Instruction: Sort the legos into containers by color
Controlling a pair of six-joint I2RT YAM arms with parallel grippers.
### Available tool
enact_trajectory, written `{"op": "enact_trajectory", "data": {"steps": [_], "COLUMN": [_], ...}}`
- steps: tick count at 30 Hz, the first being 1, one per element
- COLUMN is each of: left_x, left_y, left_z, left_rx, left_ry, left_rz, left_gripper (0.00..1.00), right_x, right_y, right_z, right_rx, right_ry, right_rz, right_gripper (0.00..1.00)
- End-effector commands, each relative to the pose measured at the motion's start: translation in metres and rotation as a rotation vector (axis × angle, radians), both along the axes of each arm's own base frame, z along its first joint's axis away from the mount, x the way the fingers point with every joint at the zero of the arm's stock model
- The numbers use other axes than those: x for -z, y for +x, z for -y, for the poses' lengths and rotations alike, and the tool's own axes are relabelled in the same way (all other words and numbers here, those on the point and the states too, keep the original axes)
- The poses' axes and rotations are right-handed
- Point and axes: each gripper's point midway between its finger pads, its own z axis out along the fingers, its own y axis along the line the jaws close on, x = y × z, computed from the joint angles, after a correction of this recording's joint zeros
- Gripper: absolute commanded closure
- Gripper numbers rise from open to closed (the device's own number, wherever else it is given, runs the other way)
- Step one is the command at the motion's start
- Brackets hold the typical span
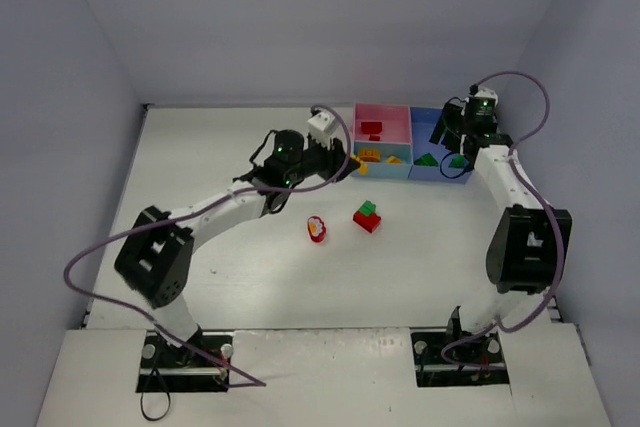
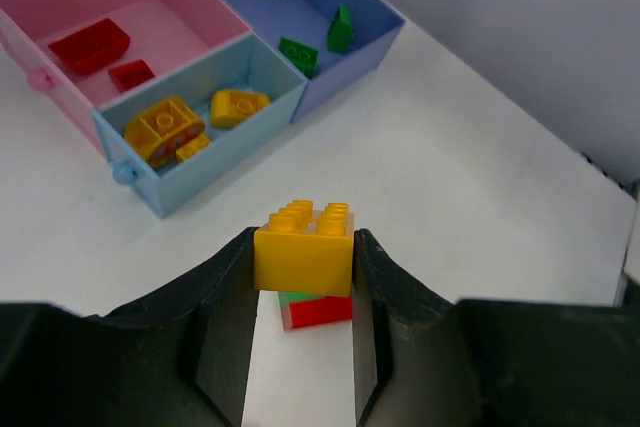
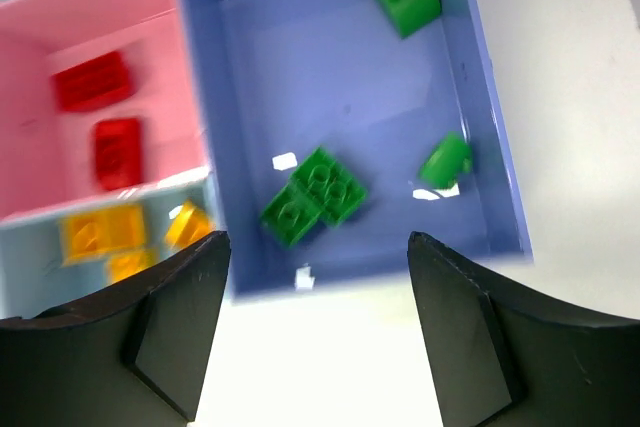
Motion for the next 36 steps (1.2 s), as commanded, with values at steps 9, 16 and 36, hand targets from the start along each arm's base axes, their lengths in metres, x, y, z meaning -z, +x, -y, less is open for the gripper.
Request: {"op": "enact_trajectory", "data": {"steps": [9, 16, 36], "left_x": [-0.028, -0.017, 0.026], "left_y": [0.087, 0.118, 0.128], "left_z": [0.091, 0.109, 0.119], "left_rx": [-0.136, -0.183, -0.242], "left_ry": [-0.159, -0.167, -0.062], "left_rz": [0.022, 0.032, -0.001], "left_gripper": [0.93, 0.89, 0.5], "right_x": [-0.079, -0.073, -0.071], "right_y": [-0.1, -0.139, -0.159], "right_z": [-0.022, -0.032, -0.042], "right_rx": [0.024, -0.012, -0.086], "right_ry": [0.172, 0.19, 0.189], "right_rz": [0.218, 0.222, 0.216], "right_gripper": [0.32, 0.32, 0.31]}}
